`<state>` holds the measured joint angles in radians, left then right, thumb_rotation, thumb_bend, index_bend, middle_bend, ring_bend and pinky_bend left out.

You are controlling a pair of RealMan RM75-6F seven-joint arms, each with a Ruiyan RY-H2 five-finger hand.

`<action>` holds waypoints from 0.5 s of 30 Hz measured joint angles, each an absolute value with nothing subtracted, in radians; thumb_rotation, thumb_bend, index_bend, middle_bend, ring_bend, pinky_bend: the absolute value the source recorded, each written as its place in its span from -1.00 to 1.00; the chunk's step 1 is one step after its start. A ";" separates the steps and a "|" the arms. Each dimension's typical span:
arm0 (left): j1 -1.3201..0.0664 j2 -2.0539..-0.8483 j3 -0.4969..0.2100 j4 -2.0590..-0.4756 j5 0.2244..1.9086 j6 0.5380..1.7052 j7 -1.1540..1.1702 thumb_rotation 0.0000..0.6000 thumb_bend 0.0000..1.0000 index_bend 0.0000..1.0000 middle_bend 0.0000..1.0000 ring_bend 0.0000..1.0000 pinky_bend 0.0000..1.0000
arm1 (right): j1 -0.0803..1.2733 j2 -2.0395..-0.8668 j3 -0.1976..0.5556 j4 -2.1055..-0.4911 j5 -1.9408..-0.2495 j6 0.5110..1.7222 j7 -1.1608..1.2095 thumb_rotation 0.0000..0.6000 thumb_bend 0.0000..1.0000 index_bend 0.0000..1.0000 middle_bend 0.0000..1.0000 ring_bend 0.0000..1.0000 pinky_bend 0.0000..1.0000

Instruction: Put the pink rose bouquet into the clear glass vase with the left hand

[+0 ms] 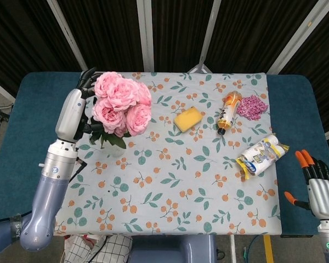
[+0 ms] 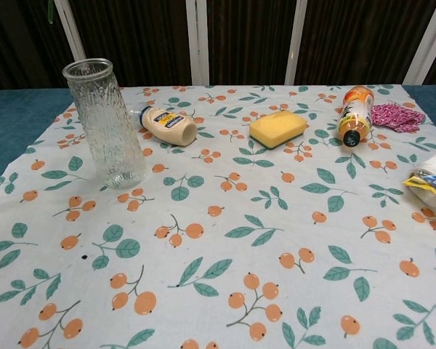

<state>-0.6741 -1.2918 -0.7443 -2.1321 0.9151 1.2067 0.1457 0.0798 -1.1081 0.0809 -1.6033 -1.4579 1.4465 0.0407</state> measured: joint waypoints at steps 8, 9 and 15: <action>-0.685 -1.292 -0.726 -1.989 0.917 1.149 0.006 1.00 -0.12 0.11 0.11 -0.60 -0.88 | 0.085 -1.117 0.082 -1.596 -1.444 1.433 0.027 1.00 -0.56 -0.99 -1.00 -0.92 -0.89; -0.686 -1.296 -0.724 -1.979 0.922 1.145 -0.015 1.00 -0.12 0.11 0.11 -0.60 -0.88 | 0.086 -1.118 0.082 -1.596 -1.443 1.431 0.026 1.00 -0.56 -0.99 -1.00 -0.92 -0.89; -0.695 -1.325 -0.689 -1.893 0.964 1.122 -0.126 1.00 -0.13 0.11 0.10 -0.60 -0.88 | 0.087 -1.119 0.083 -1.593 -1.438 1.428 0.027 1.00 -0.56 -0.99 -1.00 -0.92 -0.89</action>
<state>-0.6950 -1.3253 -0.6894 -1.8930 0.9638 1.1216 -0.1257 0.0869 -1.1193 0.0833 -1.5931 -1.4383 1.4277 0.0274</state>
